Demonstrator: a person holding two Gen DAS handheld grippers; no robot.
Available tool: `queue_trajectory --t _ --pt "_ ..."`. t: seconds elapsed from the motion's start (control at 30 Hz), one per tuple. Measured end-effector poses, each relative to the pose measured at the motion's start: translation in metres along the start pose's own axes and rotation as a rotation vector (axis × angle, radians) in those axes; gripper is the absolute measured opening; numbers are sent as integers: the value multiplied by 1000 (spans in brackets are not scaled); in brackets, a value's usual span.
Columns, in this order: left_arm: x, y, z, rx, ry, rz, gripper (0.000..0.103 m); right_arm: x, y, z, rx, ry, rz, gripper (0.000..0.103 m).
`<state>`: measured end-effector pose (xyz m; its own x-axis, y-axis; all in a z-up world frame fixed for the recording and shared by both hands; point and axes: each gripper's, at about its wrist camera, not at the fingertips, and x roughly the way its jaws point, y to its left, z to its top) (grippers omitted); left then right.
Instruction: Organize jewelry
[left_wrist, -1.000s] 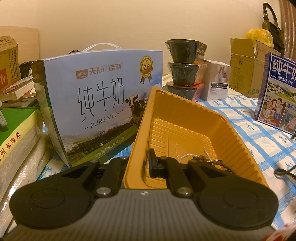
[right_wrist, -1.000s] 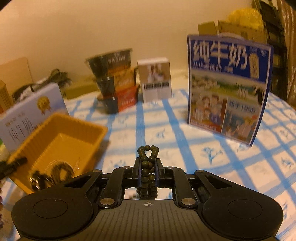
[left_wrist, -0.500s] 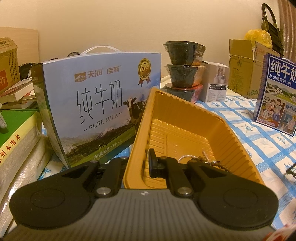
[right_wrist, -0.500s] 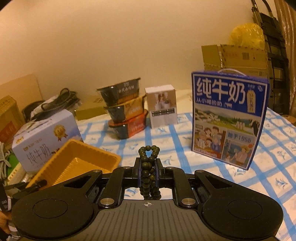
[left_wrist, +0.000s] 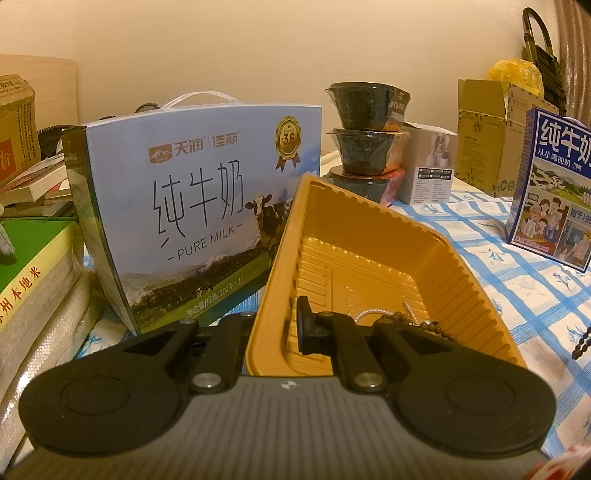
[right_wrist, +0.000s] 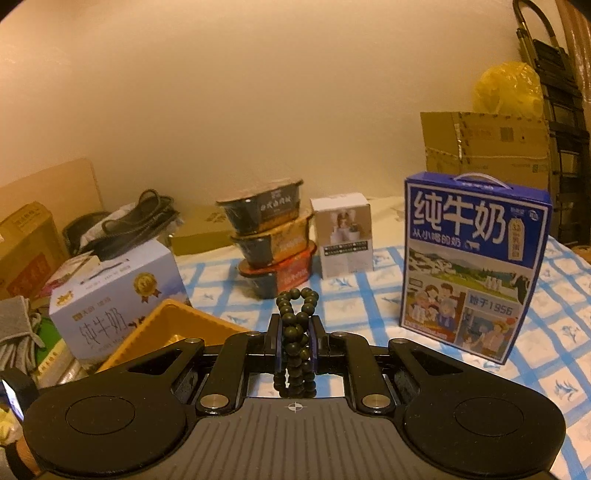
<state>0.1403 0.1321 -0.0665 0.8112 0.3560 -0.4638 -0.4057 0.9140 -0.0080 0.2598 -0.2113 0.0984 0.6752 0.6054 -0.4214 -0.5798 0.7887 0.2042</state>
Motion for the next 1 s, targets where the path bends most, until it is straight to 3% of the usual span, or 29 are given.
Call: queue_trajectory --t 0.57,1.0 --pt "1 -1 1 -2 -2 -7 9 12 39 36 -4 -79 145 14" --pt "2 1 2 -7 4 -10 9 78 91 55 9 -57 278 14"
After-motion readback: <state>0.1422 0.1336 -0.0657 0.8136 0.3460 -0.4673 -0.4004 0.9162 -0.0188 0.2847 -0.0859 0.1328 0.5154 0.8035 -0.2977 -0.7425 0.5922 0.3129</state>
